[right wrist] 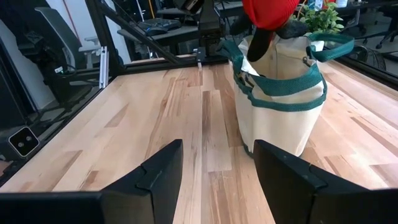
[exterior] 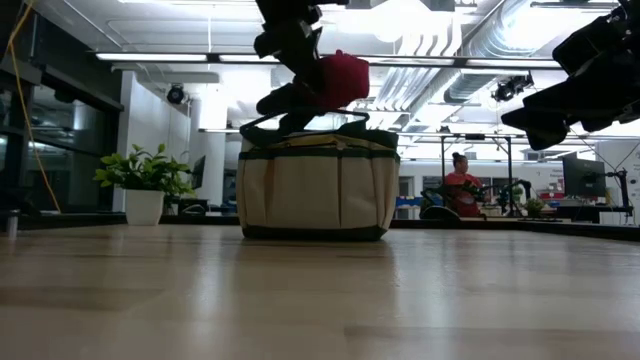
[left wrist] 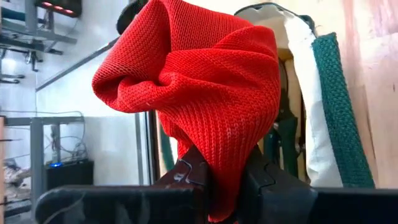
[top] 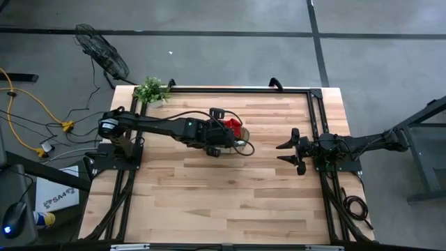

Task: Pick & Place Garden tools in Gardening bag
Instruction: Put the red gloves into the gardening bag

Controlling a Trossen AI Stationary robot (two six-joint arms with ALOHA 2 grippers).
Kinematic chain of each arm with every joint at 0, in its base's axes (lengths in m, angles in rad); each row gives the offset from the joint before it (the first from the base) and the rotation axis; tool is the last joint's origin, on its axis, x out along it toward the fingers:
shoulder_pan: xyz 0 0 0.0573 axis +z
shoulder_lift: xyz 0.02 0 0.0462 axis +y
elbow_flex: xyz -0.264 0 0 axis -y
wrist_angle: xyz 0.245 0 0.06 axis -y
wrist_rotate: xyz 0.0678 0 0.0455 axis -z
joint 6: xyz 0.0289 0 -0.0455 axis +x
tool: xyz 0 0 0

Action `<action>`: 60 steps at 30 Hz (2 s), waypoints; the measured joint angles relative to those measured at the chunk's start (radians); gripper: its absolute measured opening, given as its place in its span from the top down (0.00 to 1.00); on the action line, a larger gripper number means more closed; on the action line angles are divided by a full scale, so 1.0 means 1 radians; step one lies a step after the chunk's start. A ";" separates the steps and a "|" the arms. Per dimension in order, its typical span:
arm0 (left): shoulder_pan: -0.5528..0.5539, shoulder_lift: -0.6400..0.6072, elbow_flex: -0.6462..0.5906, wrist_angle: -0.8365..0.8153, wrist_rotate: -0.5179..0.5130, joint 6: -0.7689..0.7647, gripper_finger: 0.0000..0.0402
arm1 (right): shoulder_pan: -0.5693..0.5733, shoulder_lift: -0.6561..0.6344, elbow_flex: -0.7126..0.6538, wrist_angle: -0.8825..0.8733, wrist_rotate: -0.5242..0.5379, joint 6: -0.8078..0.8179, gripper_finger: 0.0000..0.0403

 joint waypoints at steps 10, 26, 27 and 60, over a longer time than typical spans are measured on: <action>0.034 0.048 -0.002 -0.053 0.085 -0.008 0.93 | 0.000 0.003 0.000 0.000 0.000 0.000 0.53; 0.073 0.098 0.000 -0.083 0.271 0.008 0.93 | 0.000 0.006 0.000 0.000 0.000 0.000 0.53; 0.073 0.101 0.001 -0.080 0.284 0.011 0.93 | 0.000 0.006 0.000 0.000 0.000 0.000 0.53; 0.076 0.102 0.013 -0.093 0.133 0.018 0.44 | 0.000 0.006 0.000 0.000 0.000 0.000 0.53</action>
